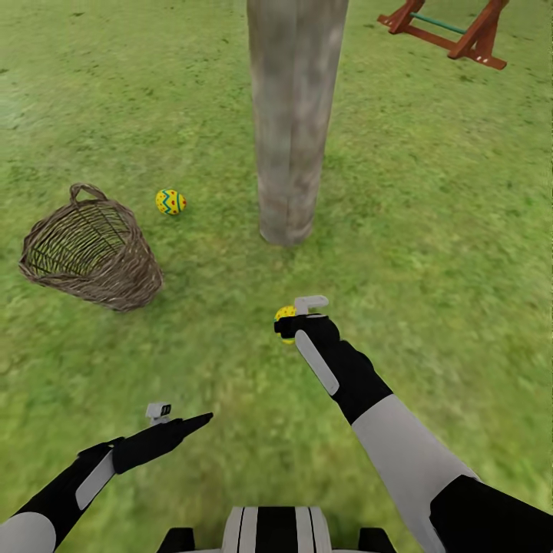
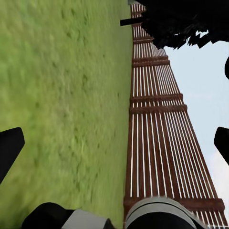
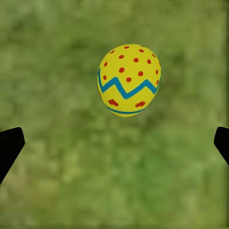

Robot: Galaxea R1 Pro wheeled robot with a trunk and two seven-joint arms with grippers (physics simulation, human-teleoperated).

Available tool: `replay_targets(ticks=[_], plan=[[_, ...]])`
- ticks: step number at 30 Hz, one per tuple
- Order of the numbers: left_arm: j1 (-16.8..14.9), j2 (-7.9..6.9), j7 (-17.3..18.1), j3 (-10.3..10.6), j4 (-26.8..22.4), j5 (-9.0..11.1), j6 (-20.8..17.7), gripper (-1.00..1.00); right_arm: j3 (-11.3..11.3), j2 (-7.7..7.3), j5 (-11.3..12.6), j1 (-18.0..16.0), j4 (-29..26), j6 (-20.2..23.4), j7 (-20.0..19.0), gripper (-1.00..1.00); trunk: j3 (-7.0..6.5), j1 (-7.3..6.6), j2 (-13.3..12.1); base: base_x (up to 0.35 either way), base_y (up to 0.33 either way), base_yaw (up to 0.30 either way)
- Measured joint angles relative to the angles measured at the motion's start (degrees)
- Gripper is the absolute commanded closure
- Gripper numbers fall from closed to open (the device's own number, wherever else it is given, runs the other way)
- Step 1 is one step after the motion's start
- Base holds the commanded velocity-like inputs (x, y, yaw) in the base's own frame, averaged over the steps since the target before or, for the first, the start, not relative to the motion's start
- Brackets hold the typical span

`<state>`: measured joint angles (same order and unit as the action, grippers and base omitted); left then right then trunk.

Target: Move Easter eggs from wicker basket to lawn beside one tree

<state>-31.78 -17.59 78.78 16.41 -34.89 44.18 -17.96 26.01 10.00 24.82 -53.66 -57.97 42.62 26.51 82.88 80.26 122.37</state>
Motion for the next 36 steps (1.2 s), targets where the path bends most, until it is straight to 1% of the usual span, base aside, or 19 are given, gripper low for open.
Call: replay_targets(ticks=[17, 26, 36], plan=[[0.0, 0.09, -0.02, 0.01, 0.01, 0.04, 0.1, -1.0, -0.08, 0.0, 0.0, 0.0, 0.0, 0.0, 0.0, -1.0, -4.62, -3.73, -6.82, -0.032, 0.0, 0.0], [0.0, 0.01, 0.04, 0.02, 0.03, 0.04, 0.1, -1.0, -0.06, 0.0, -0.01, 0.0, 0.0, 0.0, 0.0, -1.0, -7.06, -5.69, -10.43, -0.217, 0.0, 0.0], [0.0, 0.05, 0.08, 0.0, 0.01, 0.04, 0.18, -1.0, -0.04, 0.0, 0.0, 0.0, 0.0, 0.0, 0.01, -1.0, -9.78, -7.9, -14.44, -0.021, 0.0, 0.0]])
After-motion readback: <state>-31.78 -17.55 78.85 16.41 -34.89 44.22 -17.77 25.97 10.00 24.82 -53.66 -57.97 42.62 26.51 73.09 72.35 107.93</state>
